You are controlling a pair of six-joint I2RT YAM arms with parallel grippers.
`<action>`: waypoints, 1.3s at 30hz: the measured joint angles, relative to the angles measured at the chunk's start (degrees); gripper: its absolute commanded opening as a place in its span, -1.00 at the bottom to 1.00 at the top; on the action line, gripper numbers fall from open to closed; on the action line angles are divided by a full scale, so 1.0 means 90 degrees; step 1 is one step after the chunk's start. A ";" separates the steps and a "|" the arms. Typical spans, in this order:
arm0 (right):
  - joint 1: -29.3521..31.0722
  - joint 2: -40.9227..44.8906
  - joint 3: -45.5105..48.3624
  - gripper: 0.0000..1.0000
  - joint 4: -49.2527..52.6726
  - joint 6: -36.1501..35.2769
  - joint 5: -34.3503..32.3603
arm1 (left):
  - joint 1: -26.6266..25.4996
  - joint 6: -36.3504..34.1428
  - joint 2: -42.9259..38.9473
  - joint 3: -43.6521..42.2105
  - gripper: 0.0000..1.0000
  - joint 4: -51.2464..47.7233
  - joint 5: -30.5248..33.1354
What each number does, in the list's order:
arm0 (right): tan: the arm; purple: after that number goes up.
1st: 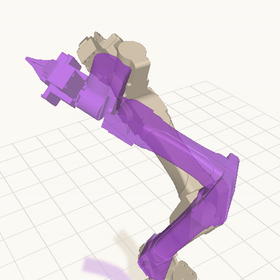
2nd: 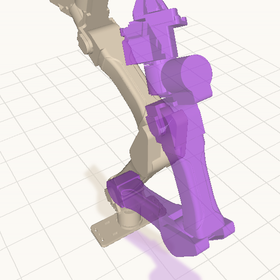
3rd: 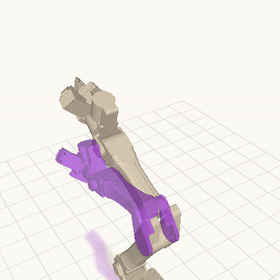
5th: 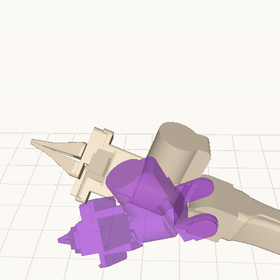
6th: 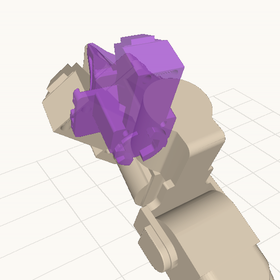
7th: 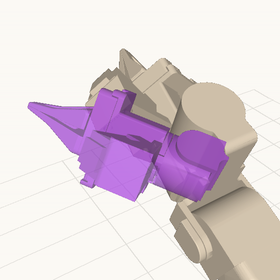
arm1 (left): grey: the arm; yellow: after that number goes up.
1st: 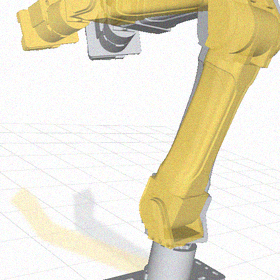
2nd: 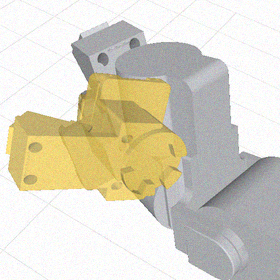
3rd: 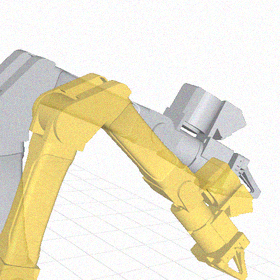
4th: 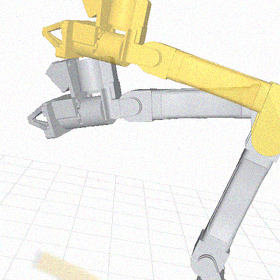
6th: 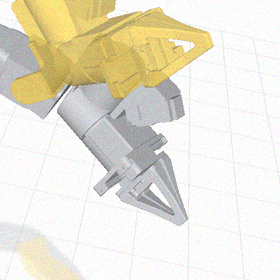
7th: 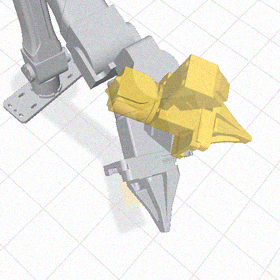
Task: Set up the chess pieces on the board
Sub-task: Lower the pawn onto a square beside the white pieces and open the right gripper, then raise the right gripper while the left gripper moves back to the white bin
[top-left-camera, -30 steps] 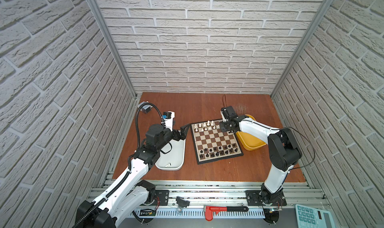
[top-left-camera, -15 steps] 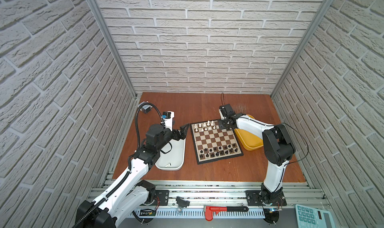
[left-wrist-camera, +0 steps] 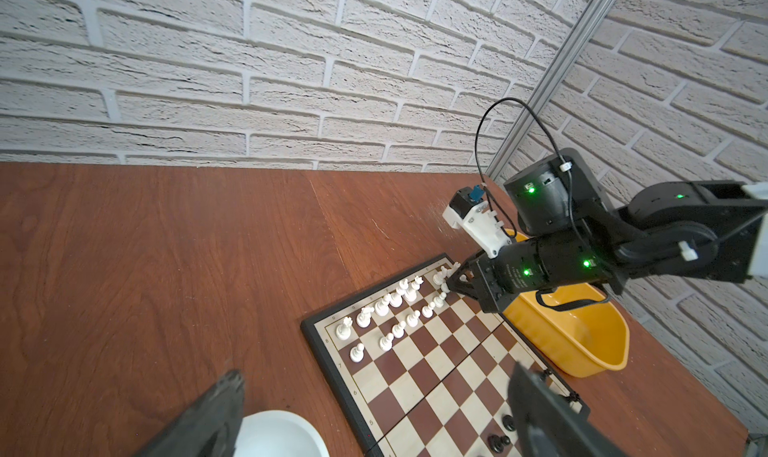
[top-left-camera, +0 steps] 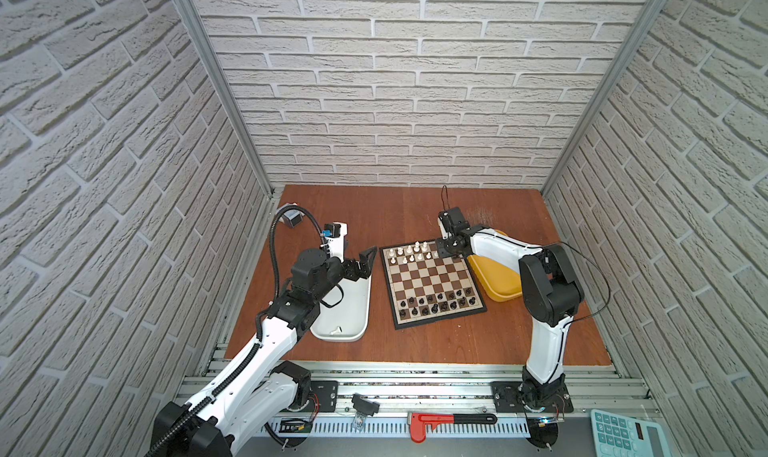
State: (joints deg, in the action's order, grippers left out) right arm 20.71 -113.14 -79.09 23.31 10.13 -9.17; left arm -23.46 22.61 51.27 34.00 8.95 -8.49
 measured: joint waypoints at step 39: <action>-0.0010 0.1166 0.0083 -0.50 0.0311 0.0083 0.0391 | 0.0066 0.0221 0.0194 0.0401 0.97 -0.1107 0.0301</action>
State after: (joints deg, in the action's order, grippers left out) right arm 20.62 -102.65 -78.35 26.11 10.87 -5.65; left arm -22.87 24.60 53.01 37.60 -1.02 -5.78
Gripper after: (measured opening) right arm 0.251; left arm 0.984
